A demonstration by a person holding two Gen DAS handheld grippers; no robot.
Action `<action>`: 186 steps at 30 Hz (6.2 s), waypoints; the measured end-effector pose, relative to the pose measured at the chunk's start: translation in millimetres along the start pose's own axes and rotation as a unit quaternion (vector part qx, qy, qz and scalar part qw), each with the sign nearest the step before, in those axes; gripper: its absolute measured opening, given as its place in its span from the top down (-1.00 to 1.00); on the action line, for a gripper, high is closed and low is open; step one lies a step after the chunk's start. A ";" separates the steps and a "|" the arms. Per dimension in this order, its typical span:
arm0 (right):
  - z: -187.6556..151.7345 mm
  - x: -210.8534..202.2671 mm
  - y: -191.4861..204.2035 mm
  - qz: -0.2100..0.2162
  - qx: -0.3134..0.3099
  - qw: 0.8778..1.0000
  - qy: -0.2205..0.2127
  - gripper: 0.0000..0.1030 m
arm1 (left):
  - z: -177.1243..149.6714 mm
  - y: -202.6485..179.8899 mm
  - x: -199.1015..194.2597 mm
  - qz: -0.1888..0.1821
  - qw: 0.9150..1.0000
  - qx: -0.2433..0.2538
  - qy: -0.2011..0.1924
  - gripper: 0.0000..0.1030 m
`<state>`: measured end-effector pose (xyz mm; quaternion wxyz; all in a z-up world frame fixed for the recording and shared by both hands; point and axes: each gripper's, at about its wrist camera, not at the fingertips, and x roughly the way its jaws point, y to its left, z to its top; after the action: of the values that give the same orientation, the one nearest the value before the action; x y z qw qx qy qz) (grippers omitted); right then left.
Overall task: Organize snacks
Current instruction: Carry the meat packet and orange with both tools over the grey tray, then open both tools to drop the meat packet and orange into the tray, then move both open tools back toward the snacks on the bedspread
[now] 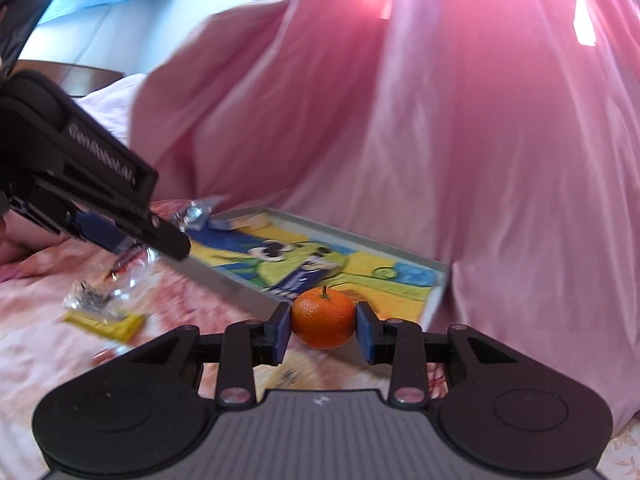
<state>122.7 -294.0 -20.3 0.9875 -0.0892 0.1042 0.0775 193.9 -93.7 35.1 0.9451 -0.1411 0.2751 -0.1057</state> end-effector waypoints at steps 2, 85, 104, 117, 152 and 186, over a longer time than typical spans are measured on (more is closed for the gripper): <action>1.2 9.8 -9.9 -0.013 0.008 1.000 -0.008 0.25 | 12.4 -5.9 13.1 0.000 1.000 0.000 -0.007 0.07; 25.2 -81.3 16.4 -0.037 0.051 0.995 -0.072 -1.00 | -28.2 23.2 -83.1 0.081 0.990 0.028 -0.110 -0.96; -18.3 -148.3 55.1 -0.035 0.093 0.992 0.082 -1.00 | -107.3 69.3 -135.1 0.105 0.992 0.064 -0.005 -0.96; -38.4 -130.8 78.9 -0.007 0.082 0.976 0.200 -1.00 | -129.2 66.6 -122.5 0.116 0.984 0.115 0.065 -0.95; -62.5 -37.5 88.1 0.054 0.111 0.947 0.296 -1.00 | -116.8 86.8 -71.6 0.131 0.986 0.074 0.068 -0.94; -74.5 1.2 107.7 -0.027 0.135 0.940 0.312 -0.99 | -106.6 83.5 -26.7 0.050 0.995 0.053 0.073 -0.92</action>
<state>91.0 -203.5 -109.5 0.9101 0.0229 0.4138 0.0046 123.5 -30.3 -65.2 0.9327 -0.0682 0.3443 -0.0825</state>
